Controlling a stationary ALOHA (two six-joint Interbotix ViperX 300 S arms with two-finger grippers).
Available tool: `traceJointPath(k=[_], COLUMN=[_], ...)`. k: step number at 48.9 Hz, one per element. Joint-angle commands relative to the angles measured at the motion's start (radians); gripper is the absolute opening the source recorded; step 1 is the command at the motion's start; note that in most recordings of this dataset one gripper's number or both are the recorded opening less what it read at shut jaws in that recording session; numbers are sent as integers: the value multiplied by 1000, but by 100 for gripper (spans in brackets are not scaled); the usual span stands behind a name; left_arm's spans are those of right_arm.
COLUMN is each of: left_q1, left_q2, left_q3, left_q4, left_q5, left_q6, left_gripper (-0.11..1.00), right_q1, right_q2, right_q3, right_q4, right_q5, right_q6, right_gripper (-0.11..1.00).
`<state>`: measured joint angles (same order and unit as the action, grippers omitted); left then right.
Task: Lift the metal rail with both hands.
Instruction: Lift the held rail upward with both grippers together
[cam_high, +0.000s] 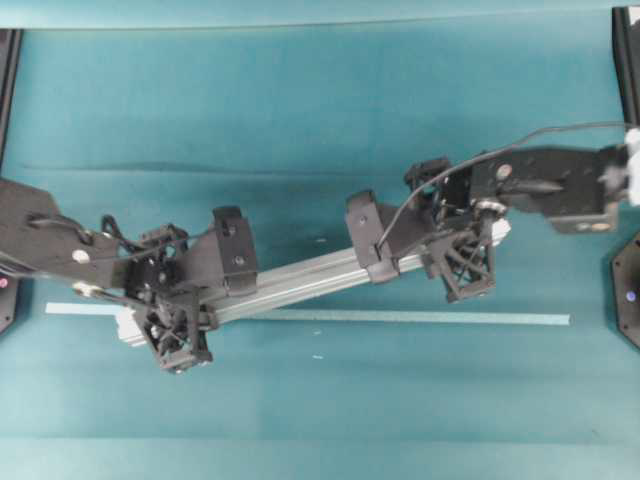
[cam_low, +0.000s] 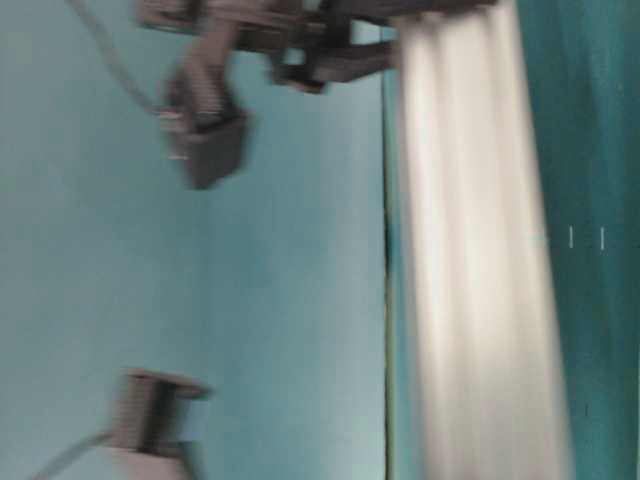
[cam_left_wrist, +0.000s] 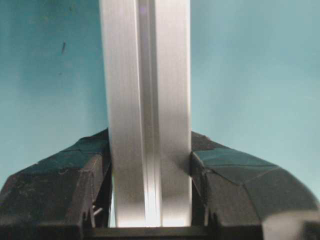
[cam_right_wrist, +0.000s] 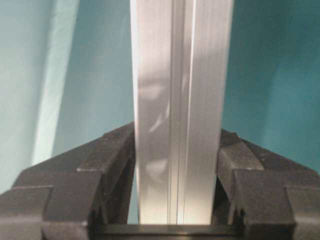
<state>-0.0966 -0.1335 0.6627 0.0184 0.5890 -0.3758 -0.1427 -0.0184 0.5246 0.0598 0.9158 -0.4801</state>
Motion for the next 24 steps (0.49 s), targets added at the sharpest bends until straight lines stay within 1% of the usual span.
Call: traceJointPath(k=[1,12,20,24], left_q1=[-2,2,9,17], left_q2=[-78,-166,-196,-204], left_q3=[-80,-201,-307,-353], left_q4=[-2,-2,-2,-2], left_q5=[89,308,445,489], left_q6=[5,2,-2,-2], left_gripper=[33,33,33,33], right_q1=[3,3,5,3], right_q2=[-49,-100,-110,-110], right_q3=[-63,-212,-324,-380], right_q4=[-2,-2,-2,-2], right_q5=[61,290,407,456], right_q6=[8,35,49,49], right_gripper=[42,42,42,42])
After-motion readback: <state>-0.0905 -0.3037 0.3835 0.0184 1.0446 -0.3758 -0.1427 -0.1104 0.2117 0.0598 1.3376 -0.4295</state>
